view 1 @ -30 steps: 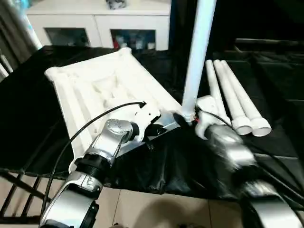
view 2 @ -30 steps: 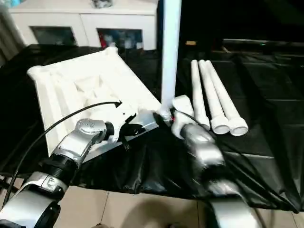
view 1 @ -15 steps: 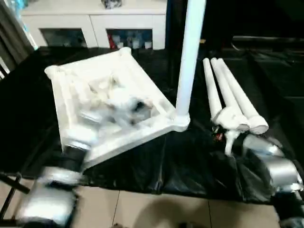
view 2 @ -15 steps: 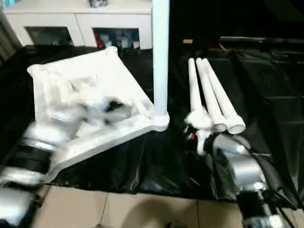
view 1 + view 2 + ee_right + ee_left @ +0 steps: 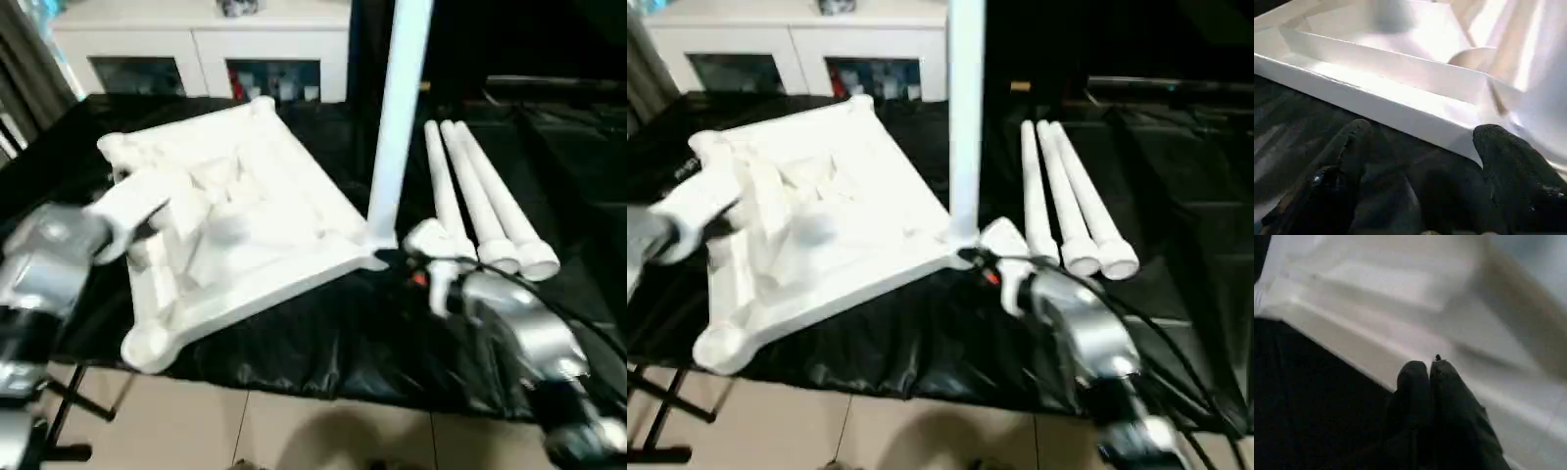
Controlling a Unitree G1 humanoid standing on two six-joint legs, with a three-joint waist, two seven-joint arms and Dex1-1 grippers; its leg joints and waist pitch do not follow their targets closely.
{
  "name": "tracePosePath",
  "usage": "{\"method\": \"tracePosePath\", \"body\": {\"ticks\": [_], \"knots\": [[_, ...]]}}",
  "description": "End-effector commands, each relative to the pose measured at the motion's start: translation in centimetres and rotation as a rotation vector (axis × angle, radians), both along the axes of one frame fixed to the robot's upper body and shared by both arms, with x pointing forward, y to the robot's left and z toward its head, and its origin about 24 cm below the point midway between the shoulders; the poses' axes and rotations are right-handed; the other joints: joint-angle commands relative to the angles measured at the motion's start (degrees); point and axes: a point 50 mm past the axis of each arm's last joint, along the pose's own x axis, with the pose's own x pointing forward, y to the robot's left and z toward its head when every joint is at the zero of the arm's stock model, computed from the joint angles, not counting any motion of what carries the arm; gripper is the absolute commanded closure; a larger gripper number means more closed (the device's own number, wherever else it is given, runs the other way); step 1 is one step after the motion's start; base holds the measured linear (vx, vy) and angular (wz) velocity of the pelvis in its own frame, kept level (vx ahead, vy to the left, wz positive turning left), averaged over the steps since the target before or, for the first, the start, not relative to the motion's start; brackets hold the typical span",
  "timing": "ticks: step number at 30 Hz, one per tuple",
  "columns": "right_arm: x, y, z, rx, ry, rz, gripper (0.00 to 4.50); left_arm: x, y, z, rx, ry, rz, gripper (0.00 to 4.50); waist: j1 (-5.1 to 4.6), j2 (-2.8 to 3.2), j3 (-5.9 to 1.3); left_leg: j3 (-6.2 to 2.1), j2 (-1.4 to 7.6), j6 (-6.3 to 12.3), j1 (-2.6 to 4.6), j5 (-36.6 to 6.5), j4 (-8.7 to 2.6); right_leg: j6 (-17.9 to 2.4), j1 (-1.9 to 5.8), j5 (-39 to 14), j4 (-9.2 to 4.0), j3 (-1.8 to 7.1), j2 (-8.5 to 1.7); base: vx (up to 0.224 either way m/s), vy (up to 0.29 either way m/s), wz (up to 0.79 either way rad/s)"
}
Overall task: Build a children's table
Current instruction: Rotate table base
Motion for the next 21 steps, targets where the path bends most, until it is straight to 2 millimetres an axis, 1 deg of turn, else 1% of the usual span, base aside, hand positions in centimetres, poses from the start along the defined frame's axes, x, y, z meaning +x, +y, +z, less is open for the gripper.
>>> {"method": "tracePosePath", "body": {"ticks": [1,2,3,5,6,7,8,9,10,11,12,13,14,15,16,17,18,19,20,21], "knots": [[0.4,0.2,-0.3,-0.035,0.016,-0.008,1.15,-0.4,0.5,-0.3,0.056,0.036,0.003,4.49,0.04,0.47,-4.10,-0.38,1.02,1.67,0.74,-11.4,-4.08,-13.7,3.24,-10.9,-3.27,2.65,-2.70,0.000,0.000,0.00],[0.5,0.4,-0.5,-0.044,0.021,-0.009,1.23,-0.5,0.3,-0.6,0.044,0.053,-0.010,4.50,0.11,0.22,-4.11,-0.51,0.98,1.48,0.48,-11.2,-4.16,-13.5,3.52,-11.1,-3.09,2.64,-2.84,0.000,0.000,0.00],[0.6,0.5,-0.5,-0.048,0.023,-0.010,1.36,-0.6,0.2,-0.8,0.028,0.062,-0.021,4.50,0.11,0.26,-4.02,-0.40,0.98,1.48,0.57,-11.5,-4.15,-13.4,3.36,-11.6,-3.29,2.70,-2.87,0.000,0.000,0.00],[0.8,0.7,-0.9,-0.065,0.032,-0.005,1.55,-0.7,-0.6,-1.3,-0.010,0.091,-0.070,4.50,0.10,0.33,-3.97,-0.43,0.94,1.08,0.57,-12.4,-4.20,-13.1,3.42,-13.0,-3.46,2.71,-2.94,0.000,0.000,0.00],[1.0,0.7,-1.3,-0.089,0.037,-0.005,1.57,-0.8,-1.0,-1.7,-0.027,0.117,-0.105,4.50,0.09,0.04,-3.98,-0.47,0.93,0.99,0.53,-12.8,-4.24,-12.9,3.45,-13.9,-3.48,2.70,-3.03,0.000,0.000,0.00],[1.0,0.8,-1.5,-0.103,0.036,-0.007,1.68,-0.9,-1.2,-2.0,-0.030,0.132,-0.124,4.50,0.09,-0.04,-3.86,-0.49,0.93,0.85,0.53,-13.4,-4.29,-12.7,3.30,-15.5,-3.70,2.69,-3.12,0.000,0.000,0.00],[1.2,0.8,-1.7,-0.116,0.035,-0.009,1.68,-0.9,-1.4,-2.2,-0.030,0.146,-0.141,4.50,0.00,-0.07,-3.80,-0.46,0.90,0.66,0.60,-14.4,-4.29,-12.2,3.23,-17.0,-3.88,2.70,-3.14,0.000,0.000,0.00],[1.3,0.9,-1.9,-0.119,0.041,-0.016,1.83,-0.9,-1.7,-2.4,-0.034,0.161,-0.160,4.50,-0.06,-0.04,-3.76,-0.50,0.87,0.57,0.59,-14.8,-4.32,-12.0,3.30,-17.6,-3.91,2.69,-3.12,0.000,0.000,0.00],[1.5,1.0,-2.0,-0.127,0.040,-0.027,1.95,-1.0,-1.9,-2.6,-0.030,0.183,-0.185,4.50,-0.26,-0.10,-3.70,-0.62,0.86,0.51,0.49,-15.6,-4.43,-11.5,3.29,-19.3,-4.11,2.63,-3.21,0.000,0.000,0.00],[1.8,1.1,-2.2,-0.140,0.040,-0.045,2.00,-1.1,-2.1,-2.9,-0.029,0.217,-0.215,4.50,-0.37,-0.10,-3.63,-0.67,0.85,0.35,0.46,-16.0,-4.47,-11.2,3.34,-20.3,-4.18,2.59,-3.21,0.000,0.000,0.00],[2.0,1.2,-2.3,-0.153,0.041,-0.055,2.02,-1.2,-2.3,-3.2,-0.031,0.249,-0.239,4.50,-0.61,0.06,-3.41,-0.73,0.78,0.00,0.58,-17.8,-4.56,-10.3,3.10,-23.2,-4.55,2.44,-3.17,0.000,0.000,0.00],[2.1,1.3,-2.4,-0.157,0.041,-0.056,2.05,-1.3,-2.3,-3.2,-0.034,0.260,-0.246,4.50,-0.66,0.02,-3.36,-0.85,0.76,-0.13,0.73,-18.8,-4.57,-9.9,3.03,-25.2,-4.75,2.36,-3.28,0.000,0.000,0.00],[2.4,1.4,-2.4,-0.160,0.034,-0.069,2.14,-1.6,-2.4,-3.5,-0.014,0.299,-0.279,4.50,-0.53,0.08,-3.36,-0.80,0.80,-0.42,1.49,-20.2,-4.45,-8.9,2.59,-27.9,-5.27,2.54,-3.43,0.000,0.000,0.00],[2.5,1.5,-2.4,-0.161,0.030,-0.076,2.14,-1.7,-2.5,-3.6,-0.007,0.318,-0.295,4.50,-0.65,-0.01,-3.19,-0.88,0.78,-0.36,1.38,-20.7,-4.56,-8.8,2.58,-28.5,-5.31,2.53,-3.39,0.000,0.000,0.00],[2.9,1.7,-2.2,-0.160,0.013,-0.099,2.40,-2.2,-2.9,-3.8,-0.011,0.381,-0.354,4.50,-0.76,0.18,-3.04,-1.08,0.78,-0.52,1.36,-22.0,-4.72,-8.2,2.70,-30.5,-5.47,2.32,-3.44,0.000,0.000,0.00],[3.0,1.8,-2.2,-0.160,0.011,-0.102,2.44,-2.3,-2.9,-3.8,-0.014,0.389,-0.361,4.50,-0.81,0.14,-2.99,-1.11,0.84,-0.60,1.48,-22.5,-4.76,-7.9,2.63,-31.4,-5.63,2.30,-3.48,0.000,0.000,0.00],[3.1,1.8,-2.2,-0.161,0.005,-0.110,2.46,-2.4,-3.1,-3.8,-0.021,0.407,-0.380,4.50,-0.94,0.31,-3.05,-1.19,0.87,-0.94,1.57,-23.2,-4.75,-7.5,2.62,-31.8,-5.60,2.25,-3.48,0.000,0.000,0.00],[3.5,2.0,-2.1,-0.162,-0.007,-0.131,2.53,-2.8,-3.6,-3.9,-0.041,0.440,-0.426,4.50,-1.01,0.27,-3.10,-1.36,0.88,-1.07,1.48,-23.3,-4.84,-7.5,2.74,-31.6,-5.48,2.19,-3.53,0.000,0.000,0.00],[3.5,2.0,-2.1,-0.163,-0.009,-0.135,2.67,-2.8,-3.7,-3.9,-0.046,0.445,-0.436,4.50,-1.22,0.35,-3.01,-1.39,0.89,-1.13,1.41,-23.8,-4.92,-7.5,2.76,-31.7,-5.48,2.09,-3.40,0.000,0.000,0.00],[3.8,2.2,-2.0,-0.159,-0.022,-0.151,2.81,-3.0,-4.3,-3.9,-0.072,0.464,-0.469,4.50,-1.17,0.38,-3.03,-1.34,0.90,-1.16,1.57,-24.1,-4.89,-7.5,2.62,-31.8,-5.58,2.14,-3.44,0.000,0.000,0.00]]}}
